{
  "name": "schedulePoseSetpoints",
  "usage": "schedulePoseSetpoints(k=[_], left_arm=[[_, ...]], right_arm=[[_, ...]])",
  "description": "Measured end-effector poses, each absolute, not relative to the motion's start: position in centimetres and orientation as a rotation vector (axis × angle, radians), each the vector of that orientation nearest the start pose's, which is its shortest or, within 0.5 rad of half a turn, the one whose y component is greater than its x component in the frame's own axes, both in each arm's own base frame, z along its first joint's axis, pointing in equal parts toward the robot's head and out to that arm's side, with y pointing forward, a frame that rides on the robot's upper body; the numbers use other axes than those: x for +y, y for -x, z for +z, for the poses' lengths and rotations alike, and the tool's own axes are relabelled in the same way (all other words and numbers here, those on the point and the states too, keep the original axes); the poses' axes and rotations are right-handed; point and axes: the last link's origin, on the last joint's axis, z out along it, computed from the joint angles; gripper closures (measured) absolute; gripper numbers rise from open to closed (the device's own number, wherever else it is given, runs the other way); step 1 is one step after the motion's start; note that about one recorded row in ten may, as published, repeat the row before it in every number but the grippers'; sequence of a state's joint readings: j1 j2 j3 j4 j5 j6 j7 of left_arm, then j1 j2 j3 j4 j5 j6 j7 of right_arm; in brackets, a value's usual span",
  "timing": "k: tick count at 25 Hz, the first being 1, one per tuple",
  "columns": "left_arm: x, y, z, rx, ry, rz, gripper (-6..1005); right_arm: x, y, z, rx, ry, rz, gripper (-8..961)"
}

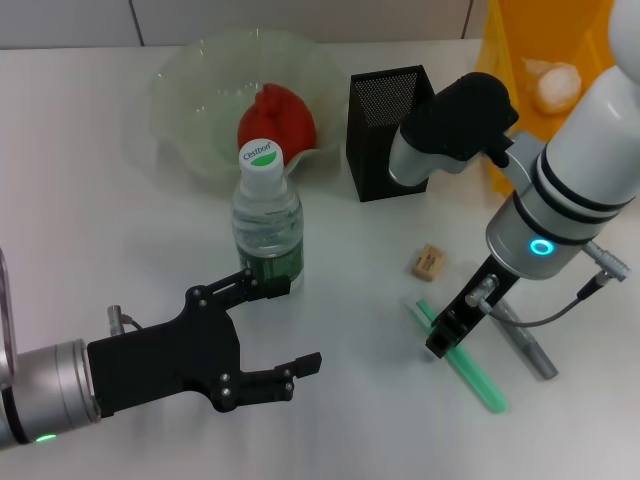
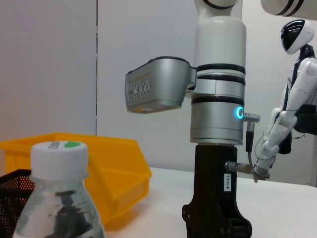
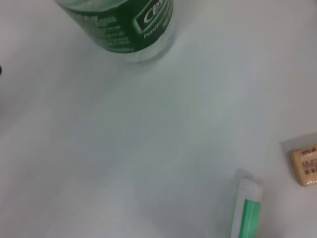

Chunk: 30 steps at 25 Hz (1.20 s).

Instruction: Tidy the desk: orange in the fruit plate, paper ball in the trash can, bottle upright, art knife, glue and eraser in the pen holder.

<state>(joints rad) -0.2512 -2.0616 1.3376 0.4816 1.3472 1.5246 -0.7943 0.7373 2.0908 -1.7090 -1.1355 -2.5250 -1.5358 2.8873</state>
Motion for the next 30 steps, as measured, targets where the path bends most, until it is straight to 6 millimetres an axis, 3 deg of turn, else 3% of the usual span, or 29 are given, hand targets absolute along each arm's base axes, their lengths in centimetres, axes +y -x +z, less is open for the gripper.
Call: schedulePoseSetpoints(k=[8,11,17,21,25,30], left_arm=[[23.6,28.1,-5.8,-0.237,2.709,-0.920,138],[23.6,28.1,-5.8,-0.238,2.710,-0.921,138],[23.6,28.1,-5.8,-0.239,2.712,-0.927,138],[23.6,28.1,-5.8,-0.238,2.712,-0.927,138],[23.6,28.1,-5.7,-0.237,2.711,-0.929,138],[23.5,28.1,-5.7,-0.238,2.711,-0.932,138]], right_arm=[[32.9,-16.9,-7.8,1.119,2.589,-0.844,619],[32.9,-16.9,-7.9,1.116,2.589,-0.843,742],[32.7,-16.4,-7.6,1.080,2.609,-0.798,770],[32.7,-15.9,-6.8,1.069,2.614,-0.712,844],[33.3,-14.8,-3.6,1.067,2.581,-0.483,863],[34.2,-13.3,3.4,0.916,2.455,0.013,863]])
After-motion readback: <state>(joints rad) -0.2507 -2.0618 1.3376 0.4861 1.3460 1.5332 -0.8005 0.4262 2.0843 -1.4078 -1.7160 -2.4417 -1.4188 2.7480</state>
